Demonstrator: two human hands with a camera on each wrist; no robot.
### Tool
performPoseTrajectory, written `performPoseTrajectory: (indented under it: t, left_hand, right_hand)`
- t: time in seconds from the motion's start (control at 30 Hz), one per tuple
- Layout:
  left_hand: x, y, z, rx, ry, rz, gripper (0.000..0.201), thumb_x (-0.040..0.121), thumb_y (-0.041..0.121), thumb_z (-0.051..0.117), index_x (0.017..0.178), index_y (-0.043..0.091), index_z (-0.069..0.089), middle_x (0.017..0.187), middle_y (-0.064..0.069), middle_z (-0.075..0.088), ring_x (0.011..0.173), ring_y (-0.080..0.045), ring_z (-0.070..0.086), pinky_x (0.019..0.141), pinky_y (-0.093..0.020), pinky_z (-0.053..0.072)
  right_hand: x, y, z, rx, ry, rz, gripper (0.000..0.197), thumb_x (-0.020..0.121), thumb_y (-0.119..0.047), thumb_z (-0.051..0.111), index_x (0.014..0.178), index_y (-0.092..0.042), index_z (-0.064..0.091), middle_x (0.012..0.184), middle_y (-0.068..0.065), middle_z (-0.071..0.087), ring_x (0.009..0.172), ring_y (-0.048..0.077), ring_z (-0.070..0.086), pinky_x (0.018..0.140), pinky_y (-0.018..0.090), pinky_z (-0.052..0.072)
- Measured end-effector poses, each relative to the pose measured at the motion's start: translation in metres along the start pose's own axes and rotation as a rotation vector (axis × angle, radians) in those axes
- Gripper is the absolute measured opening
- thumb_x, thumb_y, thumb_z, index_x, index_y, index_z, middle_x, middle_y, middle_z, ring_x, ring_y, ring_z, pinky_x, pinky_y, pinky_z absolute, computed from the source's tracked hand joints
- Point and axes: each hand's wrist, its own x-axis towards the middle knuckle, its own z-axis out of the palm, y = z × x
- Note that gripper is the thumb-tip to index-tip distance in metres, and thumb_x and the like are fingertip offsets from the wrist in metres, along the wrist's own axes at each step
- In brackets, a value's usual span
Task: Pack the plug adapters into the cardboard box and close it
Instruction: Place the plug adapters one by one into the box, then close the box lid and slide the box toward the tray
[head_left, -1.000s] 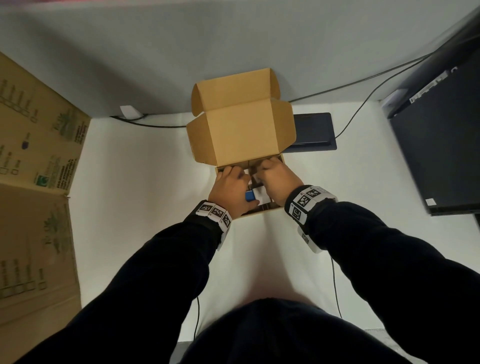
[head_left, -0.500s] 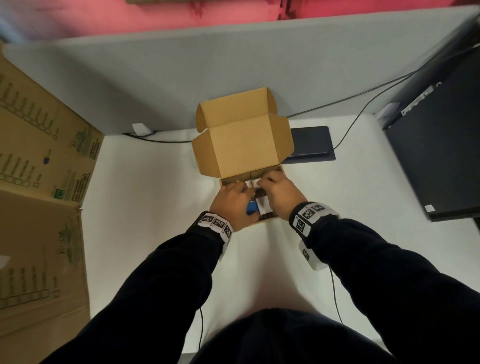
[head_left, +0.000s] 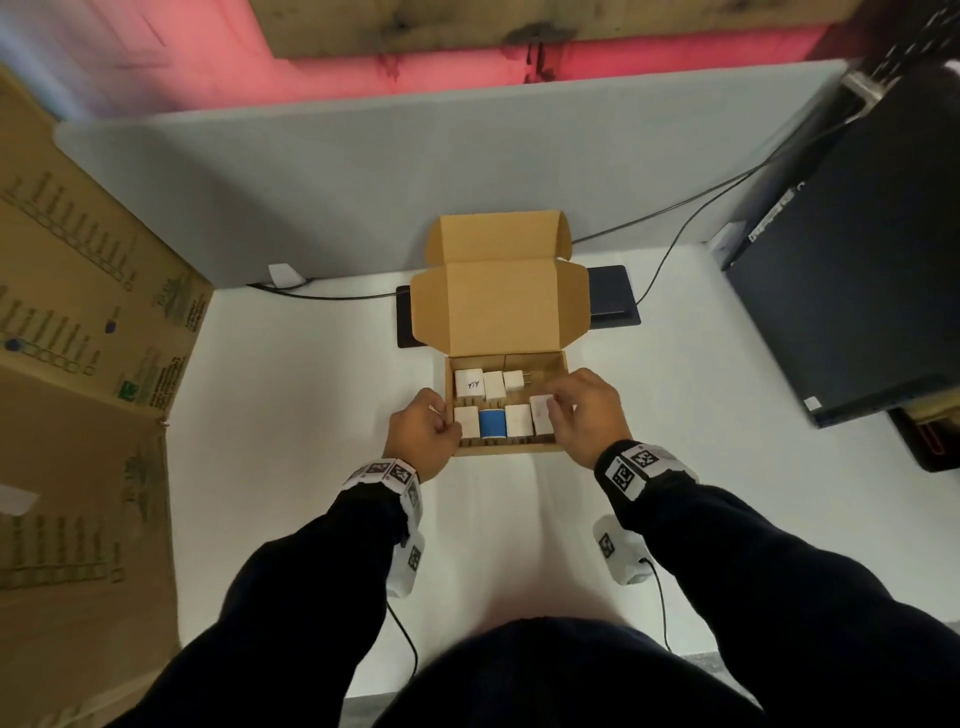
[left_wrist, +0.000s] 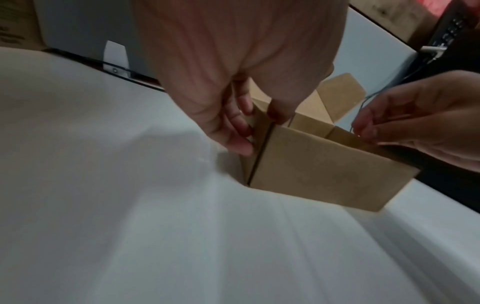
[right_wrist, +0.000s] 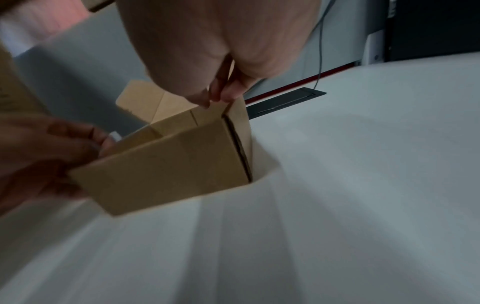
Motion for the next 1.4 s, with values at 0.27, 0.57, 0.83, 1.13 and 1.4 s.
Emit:
performPoseTrajectory:
  t: [0.27,0.57,0.83,1.13,1.4]
  left_hand:
    - [0.030,0.030,-0.024,-0.402,0.106,-0.156,0.038,0.087,0.048,0.048,0.108,0.024,0.068,0.115,-0.003,0.070,0.112,-0.029,0.063,0.103,-0.044,0.049]
    - [0.049,0.070,-0.025,-0.757,0.204,-0.190,0.073,0.100,0.064,0.025,0.085,0.013,0.075,0.091,-0.007,0.080,0.099,-0.025,0.072,0.106,-0.049,0.048]
    - [0.024,0.046,-0.043,-0.755,-0.112,-0.213,0.074,0.098,0.072,0.013,0.108,0.028,0.072,0.112,-0.001,0.074,0.113,-0.019,0.061,0.118,-0.059,0.023]
    - [-0.026,0.014,-0.015,-0.144,-0.163,0.058,0.033,0.099,0.027,0.062,0.128,0.018,0.072,0.120,0.001,0.066,0.116,-0.017,0.061,0.094,-0.019,0.037]
    - [-0.060,-0.025,0.007,-0.300,-0.276,-0.211,0.053,0.090,0.028,0.070,0.140,0.022,0.053,0.120,-0.010,0.070,0.099,-0.025,0.072,0.088,-0.050,0.062]
  right_hand:
    - [0.048,-0.002,-0.042,0.687,0.255,0.657,0.034,0.091,-0.056,0.051,0.105,-0.028,0.063,0.106,0.001,0.067,0.099,0.026,0.066,0.092,0.049,0.055]
    - [0.080,-0.008,-0.073,0.730,-0.163,0.607,0.084,0.087,-0.081,0.013,0.114,-0.023,0.068,0.097,0.012,0.076,0.097,0.030,0.070,0.094,0.051,0.048]
    - [0.049,-0.009,-0.089,0.588,-0.271,0.609,0.081,0.087,-0.080,0.009,0.112,-0.030,0.068,0.098,0.014,0.073,0.093,0.028,0.066,0.090,0.048,0.046]
    - [-0.031,0.009,-0.054,0.385,-0.252,0.563,0.070,0.069,-0.066,0.074,0.129,-0.035,0.055,0.124,0.000,0.059,0.106,0.024,0.062,0.093,0.046,0.054]
    - [-0.081,0.026,-0.021,0.352,-0.375,0.616,0.049,0.090,-0.039,0.064,0.135,-0.025,0.052,0.123,0.002,0.065,0.103,0.027,0.065,0.085,0.042,0.056]
